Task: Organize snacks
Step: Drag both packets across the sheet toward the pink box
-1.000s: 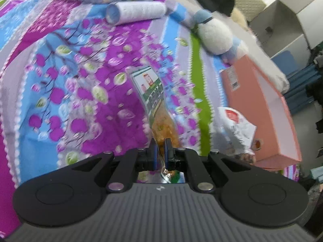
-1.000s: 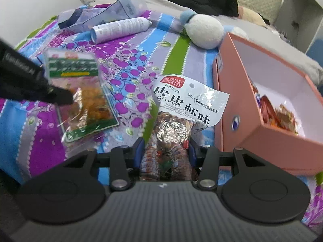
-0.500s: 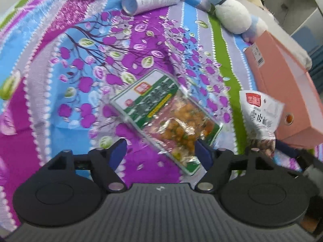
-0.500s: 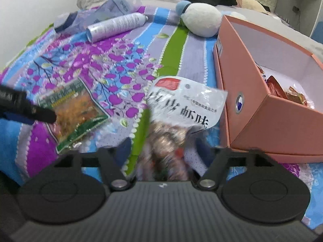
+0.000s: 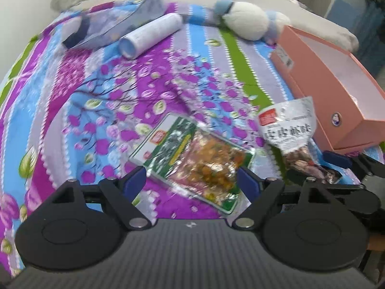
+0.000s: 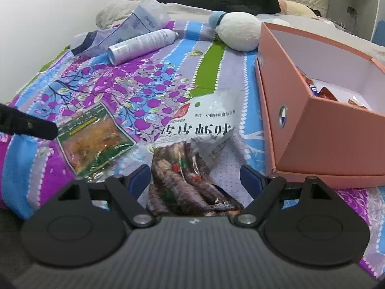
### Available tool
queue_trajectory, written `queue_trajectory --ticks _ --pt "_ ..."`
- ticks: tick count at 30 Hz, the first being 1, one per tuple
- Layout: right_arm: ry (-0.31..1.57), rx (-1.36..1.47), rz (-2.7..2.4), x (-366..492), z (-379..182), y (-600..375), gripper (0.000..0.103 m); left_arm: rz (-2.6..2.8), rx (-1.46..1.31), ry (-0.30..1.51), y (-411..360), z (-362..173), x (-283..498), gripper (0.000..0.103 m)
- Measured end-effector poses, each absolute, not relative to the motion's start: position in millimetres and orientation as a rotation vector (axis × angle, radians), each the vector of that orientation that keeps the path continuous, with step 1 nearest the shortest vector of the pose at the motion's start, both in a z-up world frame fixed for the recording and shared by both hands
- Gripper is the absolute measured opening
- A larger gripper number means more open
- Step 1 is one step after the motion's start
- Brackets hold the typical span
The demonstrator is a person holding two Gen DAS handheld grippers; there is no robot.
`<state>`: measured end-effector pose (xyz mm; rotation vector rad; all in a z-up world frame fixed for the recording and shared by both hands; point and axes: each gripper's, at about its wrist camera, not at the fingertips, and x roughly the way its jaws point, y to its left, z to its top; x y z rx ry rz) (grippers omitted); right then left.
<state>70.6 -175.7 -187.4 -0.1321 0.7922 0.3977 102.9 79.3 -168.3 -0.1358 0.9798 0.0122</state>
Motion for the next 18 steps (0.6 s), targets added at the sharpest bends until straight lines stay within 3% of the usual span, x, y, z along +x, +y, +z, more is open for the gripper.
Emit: queue_trajectory --ticks 12,16,18 --pt "0.842 -0.076 0.447 86 -200 -175 0.082 -0.08 -0.096 1.03 59 -191 135 0.086" --pt "0.878 -0.049 0.477 88 -202 -176 0.062 -0.095 -0.067 1.046 53 -197 144 0.086" --pt "0.889 -0.042 0.485 88 -200 -175 0.061 -0.103 -0.058 1.049 50 -199 147 0.086"
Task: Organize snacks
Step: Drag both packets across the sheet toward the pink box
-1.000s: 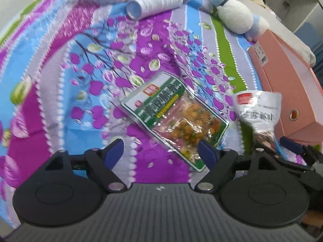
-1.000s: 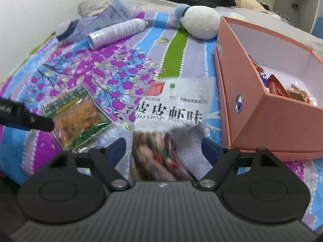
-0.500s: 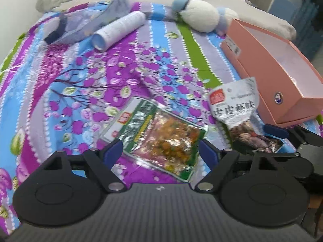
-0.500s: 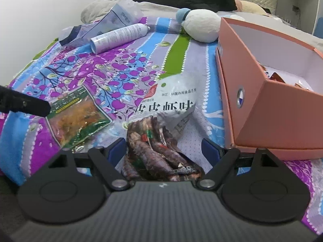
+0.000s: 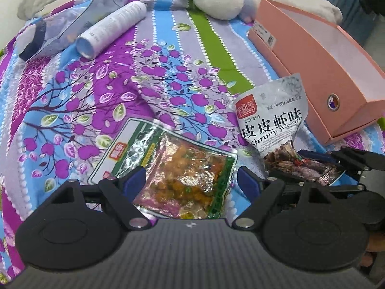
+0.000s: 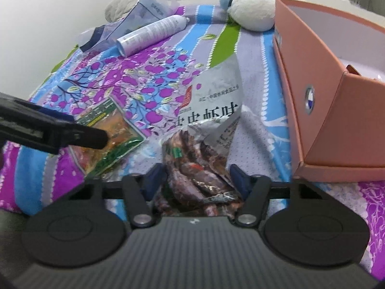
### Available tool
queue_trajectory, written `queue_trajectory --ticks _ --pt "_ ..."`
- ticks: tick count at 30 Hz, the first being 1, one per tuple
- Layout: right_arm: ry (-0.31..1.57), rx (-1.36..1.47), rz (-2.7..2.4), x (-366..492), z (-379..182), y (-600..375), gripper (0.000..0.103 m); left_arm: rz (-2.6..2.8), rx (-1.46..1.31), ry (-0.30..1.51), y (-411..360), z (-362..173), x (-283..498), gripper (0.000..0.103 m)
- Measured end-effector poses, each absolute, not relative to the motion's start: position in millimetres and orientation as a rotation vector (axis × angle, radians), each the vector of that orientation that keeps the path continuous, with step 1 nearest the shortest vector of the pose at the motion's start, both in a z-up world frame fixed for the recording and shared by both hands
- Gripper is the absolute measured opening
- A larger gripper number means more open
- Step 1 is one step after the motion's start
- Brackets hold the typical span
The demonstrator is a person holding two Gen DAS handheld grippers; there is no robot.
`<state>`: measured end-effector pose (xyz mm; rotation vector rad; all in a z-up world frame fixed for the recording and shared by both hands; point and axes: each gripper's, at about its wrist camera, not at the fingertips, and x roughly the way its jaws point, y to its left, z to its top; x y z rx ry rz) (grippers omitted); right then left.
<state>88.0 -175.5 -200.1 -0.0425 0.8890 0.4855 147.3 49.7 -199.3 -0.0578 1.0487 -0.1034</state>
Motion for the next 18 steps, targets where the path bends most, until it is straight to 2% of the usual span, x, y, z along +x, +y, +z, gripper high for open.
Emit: queue_trajectory --ticks 3,18 --pt "0.877 -0.075 0.478 84 -194 -173 0.056 -0.119 -0.045 1.06 46 -204 151 0.086" --pt "0.885 -0.095 0.427 71 -187 -191 0.054 -0.091 0.094 1.1 27 -238 159 0.084"
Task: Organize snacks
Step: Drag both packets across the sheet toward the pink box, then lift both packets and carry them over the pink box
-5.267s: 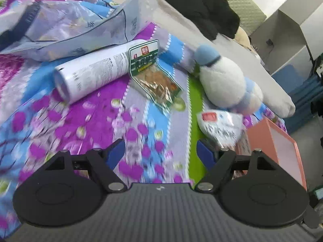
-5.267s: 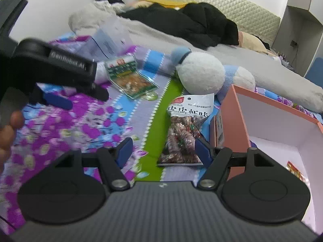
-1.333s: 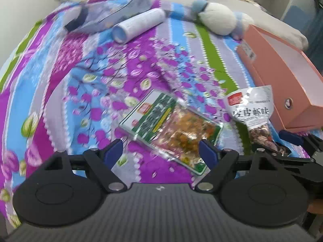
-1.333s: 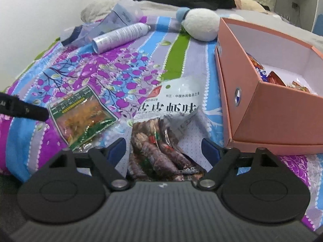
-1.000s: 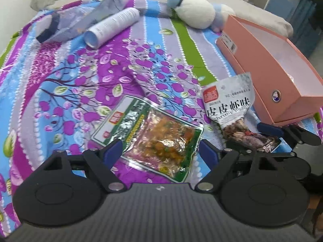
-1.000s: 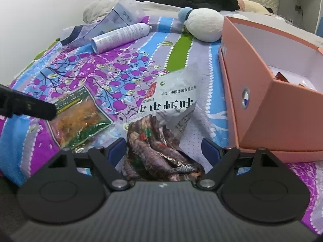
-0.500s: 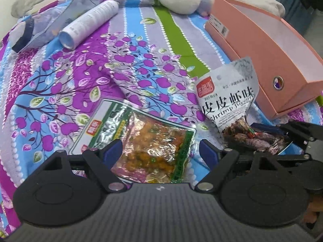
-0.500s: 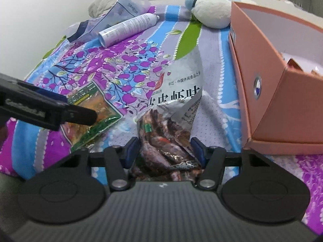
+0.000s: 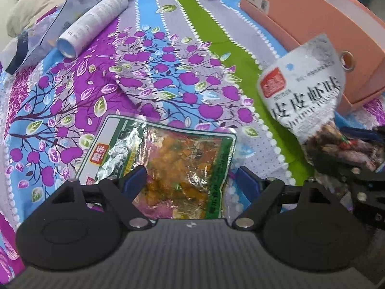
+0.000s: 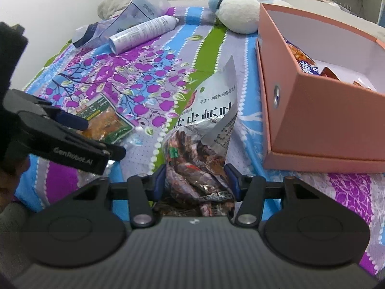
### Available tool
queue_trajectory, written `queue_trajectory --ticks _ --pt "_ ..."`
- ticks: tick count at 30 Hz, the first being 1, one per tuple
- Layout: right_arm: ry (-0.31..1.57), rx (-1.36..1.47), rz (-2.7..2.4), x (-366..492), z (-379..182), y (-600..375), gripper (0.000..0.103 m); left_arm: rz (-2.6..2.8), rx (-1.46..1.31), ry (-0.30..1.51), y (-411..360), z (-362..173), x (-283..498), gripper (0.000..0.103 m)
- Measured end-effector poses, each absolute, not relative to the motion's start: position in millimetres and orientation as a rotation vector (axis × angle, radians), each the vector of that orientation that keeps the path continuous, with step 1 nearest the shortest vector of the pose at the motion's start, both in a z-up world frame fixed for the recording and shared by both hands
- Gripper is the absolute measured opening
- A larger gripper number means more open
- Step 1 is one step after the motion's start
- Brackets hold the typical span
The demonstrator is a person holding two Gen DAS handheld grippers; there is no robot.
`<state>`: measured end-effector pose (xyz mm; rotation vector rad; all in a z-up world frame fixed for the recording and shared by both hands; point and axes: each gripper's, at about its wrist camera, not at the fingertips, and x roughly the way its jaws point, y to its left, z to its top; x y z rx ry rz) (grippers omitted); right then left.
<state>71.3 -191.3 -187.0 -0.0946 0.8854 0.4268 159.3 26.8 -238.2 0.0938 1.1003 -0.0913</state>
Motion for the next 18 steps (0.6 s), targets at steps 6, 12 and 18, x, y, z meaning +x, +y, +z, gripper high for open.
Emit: queue_trajectory --ticks 6,12,18 --pt "0.877 -0.095 0.418 66 -183 -196 0.054 -0.072 0.077 1.092 29 -233 159 0.068" --pt "0.855 -0.09 0.419 60 -174 -199 0.054 -0.063 0.089 1.065 21 -222 153 0.05" --pt "0.829 -0.083 0.421 55 -162 -200 0.054 -0.038 0.017 1.048 30 -209 147 0.041"
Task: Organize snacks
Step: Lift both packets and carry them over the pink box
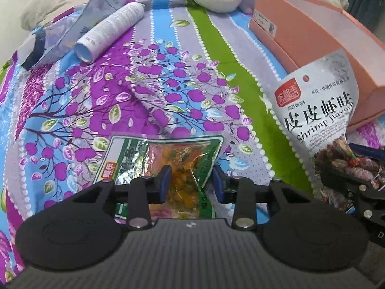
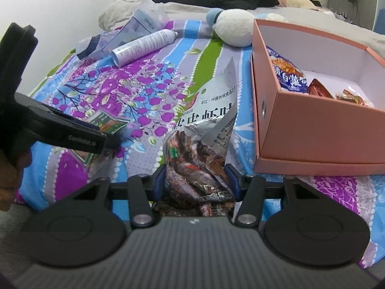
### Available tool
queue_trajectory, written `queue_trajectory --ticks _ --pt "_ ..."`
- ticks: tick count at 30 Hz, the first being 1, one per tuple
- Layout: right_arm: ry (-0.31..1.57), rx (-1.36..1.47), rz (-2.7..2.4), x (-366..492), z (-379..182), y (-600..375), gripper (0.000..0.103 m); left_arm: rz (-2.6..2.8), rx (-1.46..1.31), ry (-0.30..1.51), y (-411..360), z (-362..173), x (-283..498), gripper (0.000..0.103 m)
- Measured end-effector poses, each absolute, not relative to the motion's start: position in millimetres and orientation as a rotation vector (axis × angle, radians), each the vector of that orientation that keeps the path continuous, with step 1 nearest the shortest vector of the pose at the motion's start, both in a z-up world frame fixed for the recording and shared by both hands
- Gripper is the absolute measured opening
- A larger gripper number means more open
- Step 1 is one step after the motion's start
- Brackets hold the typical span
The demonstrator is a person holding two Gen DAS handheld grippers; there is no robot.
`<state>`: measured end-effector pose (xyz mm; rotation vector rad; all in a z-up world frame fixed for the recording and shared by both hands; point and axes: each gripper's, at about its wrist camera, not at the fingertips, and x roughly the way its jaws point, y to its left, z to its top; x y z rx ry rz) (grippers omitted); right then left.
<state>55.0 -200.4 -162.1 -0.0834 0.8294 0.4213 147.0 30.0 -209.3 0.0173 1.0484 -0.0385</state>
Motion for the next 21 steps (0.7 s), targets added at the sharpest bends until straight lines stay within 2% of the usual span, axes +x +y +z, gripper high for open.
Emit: queue_trajectory --ticks 21 --pt "0.699 -0.048 0.393 39 -95 -214 0.054 -0.045 -0.164 0.892 27 -114 119 0.033"
